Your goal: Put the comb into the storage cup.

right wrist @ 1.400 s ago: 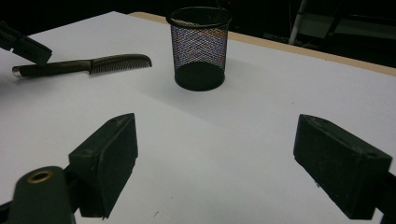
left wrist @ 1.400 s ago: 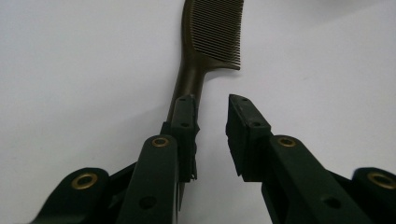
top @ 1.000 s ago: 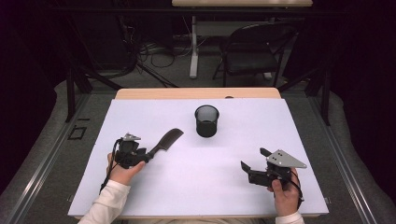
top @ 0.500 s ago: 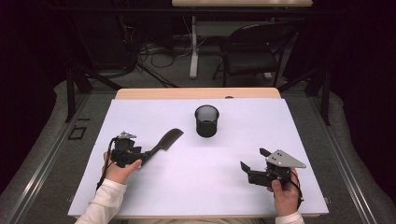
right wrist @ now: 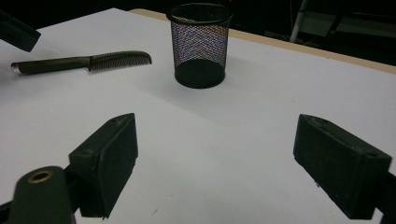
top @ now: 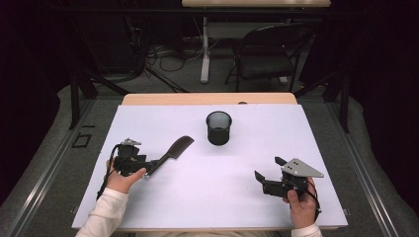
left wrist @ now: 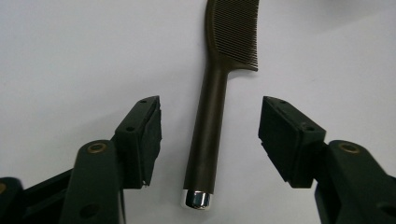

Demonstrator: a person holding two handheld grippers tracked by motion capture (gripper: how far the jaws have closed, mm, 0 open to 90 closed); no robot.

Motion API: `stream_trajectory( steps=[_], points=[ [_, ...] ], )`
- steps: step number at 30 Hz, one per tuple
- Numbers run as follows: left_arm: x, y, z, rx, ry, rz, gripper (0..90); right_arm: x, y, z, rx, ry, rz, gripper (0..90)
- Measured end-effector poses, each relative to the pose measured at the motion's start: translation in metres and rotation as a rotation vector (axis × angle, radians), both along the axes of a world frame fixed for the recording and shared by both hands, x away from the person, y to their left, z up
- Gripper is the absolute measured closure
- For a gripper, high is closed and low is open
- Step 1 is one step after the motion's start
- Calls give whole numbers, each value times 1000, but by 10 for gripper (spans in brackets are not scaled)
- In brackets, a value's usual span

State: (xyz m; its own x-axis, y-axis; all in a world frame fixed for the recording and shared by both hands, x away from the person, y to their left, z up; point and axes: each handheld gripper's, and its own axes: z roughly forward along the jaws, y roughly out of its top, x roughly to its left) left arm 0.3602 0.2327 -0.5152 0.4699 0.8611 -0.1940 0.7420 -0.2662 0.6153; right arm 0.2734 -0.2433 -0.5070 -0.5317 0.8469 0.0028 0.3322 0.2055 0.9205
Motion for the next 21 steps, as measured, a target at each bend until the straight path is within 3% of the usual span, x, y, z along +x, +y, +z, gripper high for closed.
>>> stream_trajectory(
  steps=[10, 21],
  points=[
    [2, -2, -1, 24, -22, -44, 157, 0, 0, 0, 0, 1, 2, 136],
    [2, -4, -6, 26, -10, -65, 68, 1, 0, -1, -3, -1, 6, 136]
  ],
)
